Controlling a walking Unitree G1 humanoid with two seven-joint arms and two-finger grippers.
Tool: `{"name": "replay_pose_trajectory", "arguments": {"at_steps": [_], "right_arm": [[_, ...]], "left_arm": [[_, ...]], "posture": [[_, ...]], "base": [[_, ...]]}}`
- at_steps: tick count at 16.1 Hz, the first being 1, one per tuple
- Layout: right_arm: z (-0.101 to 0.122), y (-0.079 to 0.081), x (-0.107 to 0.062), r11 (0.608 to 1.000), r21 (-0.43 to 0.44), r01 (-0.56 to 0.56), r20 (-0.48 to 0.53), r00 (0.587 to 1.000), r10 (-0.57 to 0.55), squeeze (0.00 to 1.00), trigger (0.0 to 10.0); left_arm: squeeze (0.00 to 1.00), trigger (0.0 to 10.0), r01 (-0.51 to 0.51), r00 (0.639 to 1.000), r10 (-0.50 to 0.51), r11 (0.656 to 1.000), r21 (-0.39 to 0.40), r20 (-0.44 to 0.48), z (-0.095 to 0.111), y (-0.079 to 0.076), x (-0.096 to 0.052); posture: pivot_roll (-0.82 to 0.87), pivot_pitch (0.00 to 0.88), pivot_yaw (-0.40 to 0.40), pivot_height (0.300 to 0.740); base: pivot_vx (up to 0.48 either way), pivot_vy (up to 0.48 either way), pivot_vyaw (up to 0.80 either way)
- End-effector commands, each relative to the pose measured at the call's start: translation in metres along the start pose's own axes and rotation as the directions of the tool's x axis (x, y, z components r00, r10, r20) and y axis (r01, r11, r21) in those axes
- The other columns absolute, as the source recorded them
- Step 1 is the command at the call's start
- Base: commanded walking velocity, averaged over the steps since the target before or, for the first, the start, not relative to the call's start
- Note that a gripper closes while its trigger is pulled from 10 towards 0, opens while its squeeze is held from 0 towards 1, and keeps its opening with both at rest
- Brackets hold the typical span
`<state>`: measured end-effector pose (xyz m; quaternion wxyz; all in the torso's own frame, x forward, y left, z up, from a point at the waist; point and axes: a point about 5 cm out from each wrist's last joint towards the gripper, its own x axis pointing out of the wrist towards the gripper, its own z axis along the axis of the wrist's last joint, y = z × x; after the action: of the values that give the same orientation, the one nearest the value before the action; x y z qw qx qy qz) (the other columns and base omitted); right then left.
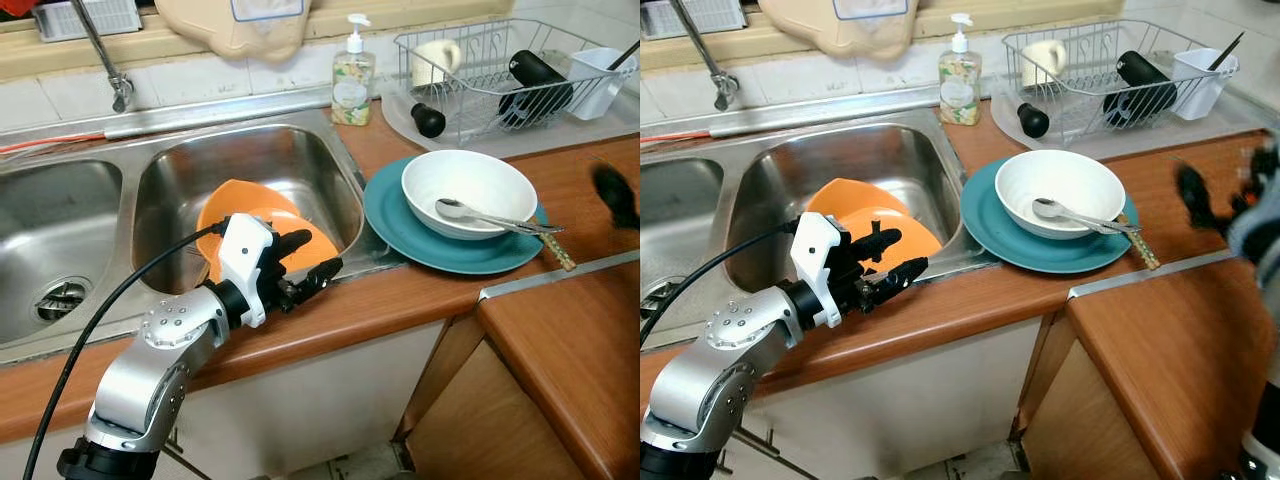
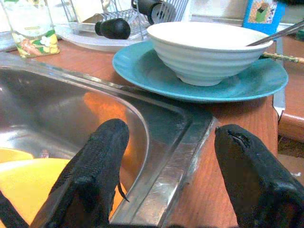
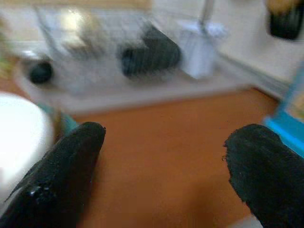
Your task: Kitchen organization
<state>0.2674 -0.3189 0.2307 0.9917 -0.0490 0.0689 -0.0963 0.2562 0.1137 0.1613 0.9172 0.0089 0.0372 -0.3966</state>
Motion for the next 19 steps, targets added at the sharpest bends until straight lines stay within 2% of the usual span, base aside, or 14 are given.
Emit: {"name": "replay_pose_trajectory", "arguments": {"at_steps": [1,8,11,15,17,19], "right_arm": [[0.0,0.004,0.002,0.999,-0.051,0.008,-0.001,1.0,-0.008,0.0,10.0],[-0.003,0.047,0.011,0.977,-0.133,-0.166,-0.015,0.986,0.166,0.0,10.0],[-0.003,0.065,0.011,0.964,-0.137,-0.227,-0.017,0.974,0.226,0.0,10.0],[-0.003,0.076,0.011,0.957,-0.131,-0.259,-0.016,0.966,0.259,0.0,10.0],[-0.001,0.077,0.011,0.96,-0.127,-0.251,-0.001,0.967,0.253,0.0,10.0],[0.014,0.068,0.009,0.972,-0.054,-0.228,0.1,0.967,0.233,0.0,10.0]], "left_arm": [[0.0,10.0,0.005,1.0,-0.005,1.0,0.008,-0.008,-0.001,0.0,-0.001],[0.0,10.0,0.006,1.0,-0.006,1.0,0.022,-0.006,0.0,0.003,-0.001],[0.0,10.0,-0.002,1.0,0.002,1.0,0.027,-0.004,0.001,0.004,-0.002],[0.0,10.0,-0.006,1.0,0.006,1.0,0.03,-0.002,0.001,0.004,-0.002],[0.0,10.0,-0.008,1.0,0.008,0.999,0.033,-0.002,0.001,0.005,-0.002],[0.0,10.0,-0.021,1.0,0.021,0.999,0.036,0.001,0.002,0.007,-0.002]], "posture": [[-0.2,0.0,0.079,0.74],[-0.19,0.0,0.076,0.74],[-0.18,0.0,0.071,0.74],[-0.18,0.0,0.068,0.74],[-0.18,0.0,0.072,0.74],[-0.18,0.0,0.077,0.74]], "base": [[0.0,0.0,0.0],[0.0,0.0,0.0],[0.0,0.0,0.0],[0.0,0.0,0.0],[0.0,0.0,0.0],[0.0,0.0,0.0]]}}
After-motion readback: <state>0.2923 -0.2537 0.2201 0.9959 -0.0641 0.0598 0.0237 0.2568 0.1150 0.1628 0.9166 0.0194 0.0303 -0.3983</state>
